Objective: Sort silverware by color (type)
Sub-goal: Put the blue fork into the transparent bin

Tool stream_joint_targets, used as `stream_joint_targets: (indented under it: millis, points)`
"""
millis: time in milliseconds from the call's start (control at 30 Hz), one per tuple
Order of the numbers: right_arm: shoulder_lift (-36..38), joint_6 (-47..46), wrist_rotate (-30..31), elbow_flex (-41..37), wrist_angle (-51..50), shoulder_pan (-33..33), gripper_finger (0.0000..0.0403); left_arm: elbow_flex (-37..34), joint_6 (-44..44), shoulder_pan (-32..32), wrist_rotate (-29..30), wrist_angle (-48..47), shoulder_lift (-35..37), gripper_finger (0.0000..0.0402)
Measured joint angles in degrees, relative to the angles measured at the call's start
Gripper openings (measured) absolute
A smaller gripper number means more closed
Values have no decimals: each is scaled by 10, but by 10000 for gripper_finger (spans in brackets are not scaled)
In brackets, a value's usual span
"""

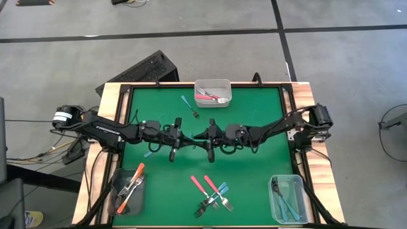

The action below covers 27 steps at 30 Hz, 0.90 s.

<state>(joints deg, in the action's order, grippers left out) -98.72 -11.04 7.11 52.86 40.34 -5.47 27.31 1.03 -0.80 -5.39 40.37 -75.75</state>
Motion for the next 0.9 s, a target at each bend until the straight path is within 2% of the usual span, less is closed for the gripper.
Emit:
stream_joint_targets:
  millis: [200,433,567,667,800,900]
  points:
    - [0,6,4,0,14,-5,114,0,7,0,-2,-4,0,0]
    - [0,10,5,0,11,-6,20,0,-2,0,0,-4,0,0]
    - [18,-11,9,0,-20,-5,19,0,-10,-1,33,-3,0,15]
    - [70,-67,10,19,-167,-7,17,0,-1,0,55,0,1,39]
    - [139,-157,20,74,-455,-26,16,0,21,1,78,-4,1,75]
    - [169,-238,20,117,-628,-51,16,0,38,2,132,-15,1,95]
